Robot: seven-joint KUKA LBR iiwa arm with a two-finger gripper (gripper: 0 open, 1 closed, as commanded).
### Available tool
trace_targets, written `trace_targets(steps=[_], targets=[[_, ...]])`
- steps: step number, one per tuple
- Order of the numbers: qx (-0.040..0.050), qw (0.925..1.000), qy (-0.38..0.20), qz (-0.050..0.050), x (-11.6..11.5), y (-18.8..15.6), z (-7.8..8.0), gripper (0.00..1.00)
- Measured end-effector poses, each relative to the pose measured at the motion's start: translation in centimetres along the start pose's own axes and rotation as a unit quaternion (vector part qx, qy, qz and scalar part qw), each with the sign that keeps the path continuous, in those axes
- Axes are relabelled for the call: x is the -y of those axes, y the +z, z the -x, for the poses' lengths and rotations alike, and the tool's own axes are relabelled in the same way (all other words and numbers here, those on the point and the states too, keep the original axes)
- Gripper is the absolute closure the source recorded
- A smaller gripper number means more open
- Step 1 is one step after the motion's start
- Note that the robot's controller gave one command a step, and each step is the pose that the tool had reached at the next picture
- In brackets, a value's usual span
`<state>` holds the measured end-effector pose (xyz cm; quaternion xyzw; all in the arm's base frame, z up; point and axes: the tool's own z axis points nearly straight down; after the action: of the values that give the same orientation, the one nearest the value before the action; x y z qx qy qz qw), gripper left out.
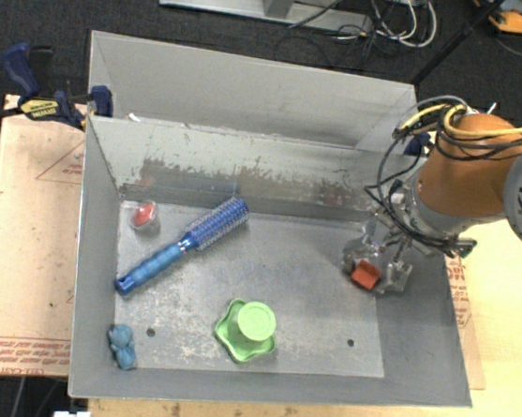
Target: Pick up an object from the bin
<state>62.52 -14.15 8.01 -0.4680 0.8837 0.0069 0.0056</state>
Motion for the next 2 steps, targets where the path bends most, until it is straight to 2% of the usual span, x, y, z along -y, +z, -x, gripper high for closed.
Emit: trace_targets(steps=[1, 2], targets=[[-0.0047, 0.9999, -0.005, -0.008, -1.63, -7.36, 1.02, 1.00], [-0.0063, 1.0000, -0.003, -0.004, -1.71, -6.88, 0.86, 0.00]])
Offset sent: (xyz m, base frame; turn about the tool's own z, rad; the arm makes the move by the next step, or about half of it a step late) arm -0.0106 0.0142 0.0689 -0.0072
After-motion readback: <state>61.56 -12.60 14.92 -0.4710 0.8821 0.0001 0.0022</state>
